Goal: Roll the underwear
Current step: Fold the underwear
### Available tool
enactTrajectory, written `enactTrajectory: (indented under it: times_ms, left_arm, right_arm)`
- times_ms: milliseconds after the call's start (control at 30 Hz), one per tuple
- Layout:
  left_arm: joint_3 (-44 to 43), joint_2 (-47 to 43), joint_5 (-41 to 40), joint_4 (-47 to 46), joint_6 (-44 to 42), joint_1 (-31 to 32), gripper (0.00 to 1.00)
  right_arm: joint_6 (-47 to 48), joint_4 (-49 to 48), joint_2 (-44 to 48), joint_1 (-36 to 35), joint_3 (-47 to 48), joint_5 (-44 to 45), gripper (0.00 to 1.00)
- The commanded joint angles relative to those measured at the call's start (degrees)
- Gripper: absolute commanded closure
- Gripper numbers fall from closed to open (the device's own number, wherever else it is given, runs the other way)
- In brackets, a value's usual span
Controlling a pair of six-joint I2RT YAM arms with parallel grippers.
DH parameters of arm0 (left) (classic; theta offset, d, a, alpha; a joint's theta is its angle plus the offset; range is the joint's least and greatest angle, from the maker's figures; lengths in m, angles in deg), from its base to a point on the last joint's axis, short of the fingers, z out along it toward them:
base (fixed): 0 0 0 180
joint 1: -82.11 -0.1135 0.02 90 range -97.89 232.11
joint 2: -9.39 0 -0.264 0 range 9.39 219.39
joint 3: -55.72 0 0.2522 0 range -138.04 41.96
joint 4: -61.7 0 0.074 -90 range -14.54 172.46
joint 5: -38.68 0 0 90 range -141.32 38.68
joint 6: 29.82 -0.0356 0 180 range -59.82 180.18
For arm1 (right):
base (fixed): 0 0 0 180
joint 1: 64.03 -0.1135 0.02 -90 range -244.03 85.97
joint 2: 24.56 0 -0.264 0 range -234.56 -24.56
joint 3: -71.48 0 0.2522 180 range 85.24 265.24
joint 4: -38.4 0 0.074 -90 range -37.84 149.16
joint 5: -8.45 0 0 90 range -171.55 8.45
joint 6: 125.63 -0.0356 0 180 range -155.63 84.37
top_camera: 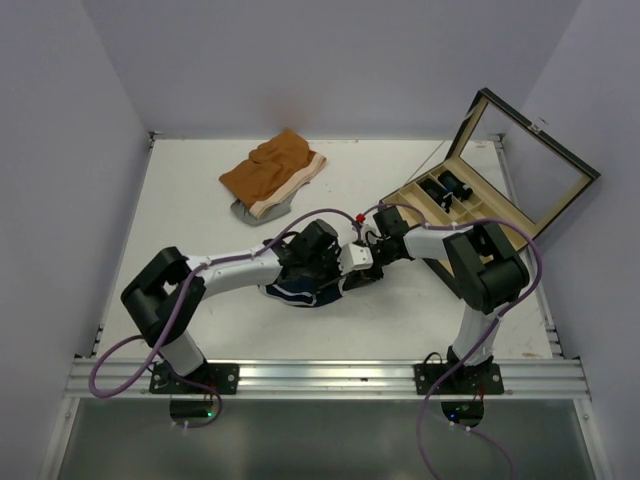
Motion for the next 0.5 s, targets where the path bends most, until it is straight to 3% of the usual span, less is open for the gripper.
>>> enactTrajectory:
  times_ms: [0,467]
  left_arm:
    - [-2.4,-0.84,2.06,-1.7,1.23,0.3,1.0]
    - [-0.9,4.06,4.01,-2.32,2.19,2.85,0.97]
  right_arm:
    - [1.46,1.53,0.46,-0.14,0.44,1.0,1.0]
    - [1.54,2.05,0.99,-0.14,0.26,0.82,1.0]
